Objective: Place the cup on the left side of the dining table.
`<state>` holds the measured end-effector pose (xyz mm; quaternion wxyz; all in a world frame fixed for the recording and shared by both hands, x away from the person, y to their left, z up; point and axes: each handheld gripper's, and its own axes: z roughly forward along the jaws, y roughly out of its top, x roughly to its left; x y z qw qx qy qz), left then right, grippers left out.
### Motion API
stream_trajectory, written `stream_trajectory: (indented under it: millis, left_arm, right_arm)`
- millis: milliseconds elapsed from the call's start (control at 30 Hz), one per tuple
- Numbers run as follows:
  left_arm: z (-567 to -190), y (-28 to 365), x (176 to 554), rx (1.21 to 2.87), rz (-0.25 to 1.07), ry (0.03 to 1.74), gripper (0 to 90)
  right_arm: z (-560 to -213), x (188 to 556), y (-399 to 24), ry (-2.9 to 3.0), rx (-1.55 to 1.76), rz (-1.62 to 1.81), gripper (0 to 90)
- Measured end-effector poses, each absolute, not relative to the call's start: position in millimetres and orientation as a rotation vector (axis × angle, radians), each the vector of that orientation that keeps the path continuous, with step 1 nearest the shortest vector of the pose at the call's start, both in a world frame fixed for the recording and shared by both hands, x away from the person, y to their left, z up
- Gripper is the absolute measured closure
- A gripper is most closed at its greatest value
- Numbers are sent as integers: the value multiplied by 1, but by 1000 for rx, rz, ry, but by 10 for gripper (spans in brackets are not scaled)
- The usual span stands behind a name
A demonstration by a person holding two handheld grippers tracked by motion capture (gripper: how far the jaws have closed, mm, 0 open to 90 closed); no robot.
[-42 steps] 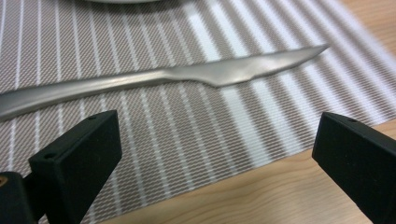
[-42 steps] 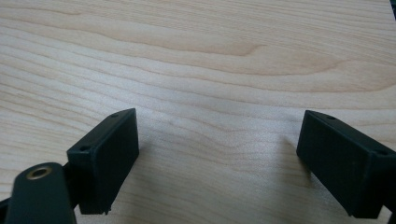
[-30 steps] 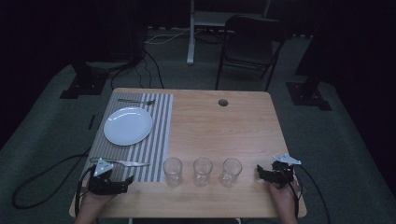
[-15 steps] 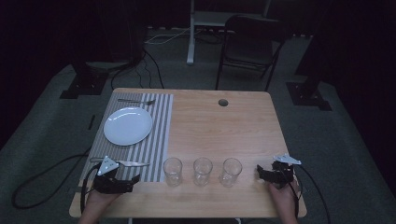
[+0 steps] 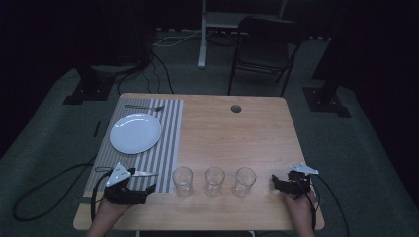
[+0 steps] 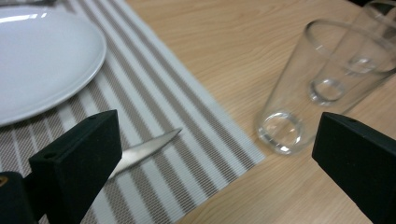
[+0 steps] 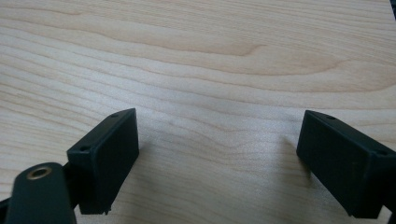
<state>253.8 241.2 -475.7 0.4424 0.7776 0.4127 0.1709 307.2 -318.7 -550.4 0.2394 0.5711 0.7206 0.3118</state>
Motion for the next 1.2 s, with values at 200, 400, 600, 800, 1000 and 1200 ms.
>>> stream_trajectory:
  millis: [200,400,600,800,1000,1200]
  left_arm:
    - [-468,224,256,1931,400,966,19]
    - [-465,210,257,1959,375,925,19]
    - [-461,197,256,1973,351,885,20]
    - [-457,181,260,1987,339,833,20]
    - [-456,169,267,1991,305,806,20]
    - [-452,164,271,1985,288,790,20]
  right_arm:
    - [-550,307,-319,1973,1564,854,125]
    - [-550,307,-319,1973,1564,854,125]
    - [-550,307,-319,1973,1563,854,125]
    - [-550,307,-319,1973,1565,853,126]
    - [-550,307,-319,1973,1565,853,126]
    - [-550,307,-319,1974,1565,853,126]
